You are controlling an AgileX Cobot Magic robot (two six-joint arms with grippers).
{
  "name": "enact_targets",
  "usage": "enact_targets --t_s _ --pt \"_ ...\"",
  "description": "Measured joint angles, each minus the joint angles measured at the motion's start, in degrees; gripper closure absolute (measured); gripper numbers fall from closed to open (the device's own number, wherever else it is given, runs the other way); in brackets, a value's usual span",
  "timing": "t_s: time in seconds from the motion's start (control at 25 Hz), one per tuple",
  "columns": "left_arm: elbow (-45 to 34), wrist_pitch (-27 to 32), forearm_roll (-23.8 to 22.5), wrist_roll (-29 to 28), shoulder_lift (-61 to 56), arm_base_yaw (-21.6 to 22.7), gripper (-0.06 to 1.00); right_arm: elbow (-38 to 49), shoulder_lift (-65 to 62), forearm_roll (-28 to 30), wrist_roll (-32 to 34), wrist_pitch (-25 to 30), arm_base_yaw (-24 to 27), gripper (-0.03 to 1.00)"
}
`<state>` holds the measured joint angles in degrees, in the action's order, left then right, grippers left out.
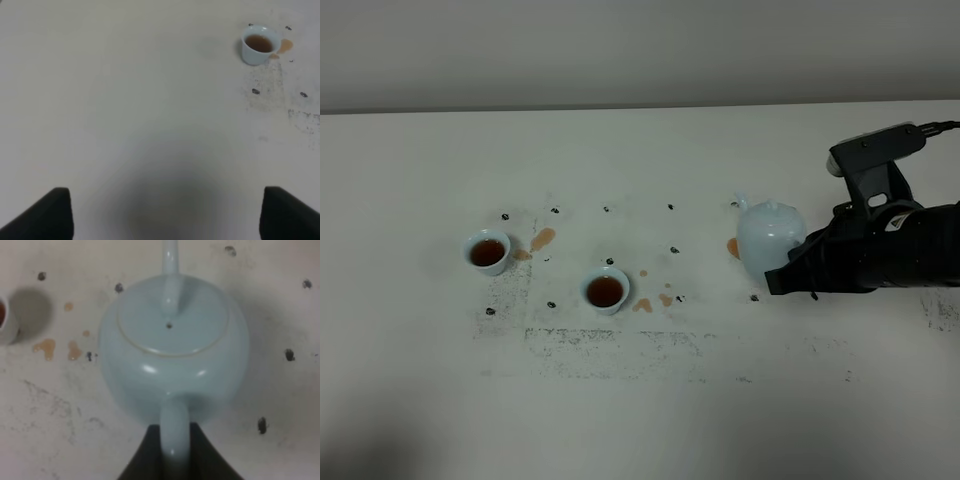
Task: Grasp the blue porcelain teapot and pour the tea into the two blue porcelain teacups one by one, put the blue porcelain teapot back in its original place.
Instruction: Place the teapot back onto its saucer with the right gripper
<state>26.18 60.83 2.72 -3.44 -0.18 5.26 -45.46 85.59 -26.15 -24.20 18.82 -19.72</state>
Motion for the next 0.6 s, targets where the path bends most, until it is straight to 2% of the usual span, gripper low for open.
enact_targets --t_s 0.2,0.28,0.4,0.52,0.6 --pt "0.0 0.0 0.0 0.0 0.0 0.0 0.22 0.0 0.0 -1.8 -1.3 0.7 0.0 0.93" --pt "0.0 0.0 0.0 0.0 0.0 0.0 0.22 0.0 0.0 0.0 0.6 1.1 0.0 0.93" --pt "0.0 0.0 0.0 0.0 0.0 0.0 0.22 0.0 0.0 8.4 9.5 1.5 -0.4 0.93" --pt "0.0 0.0 0.0 0.0 0.0 0.0 0.22 0.0 0.0 19.3 22.5 1.3 -1.2 0.93" --pt "0.0 0.0 0.0 0.0 0.0 0.0 0.22 0.0 0.0 24.3 27.2 0.5 -1.6 0.93"
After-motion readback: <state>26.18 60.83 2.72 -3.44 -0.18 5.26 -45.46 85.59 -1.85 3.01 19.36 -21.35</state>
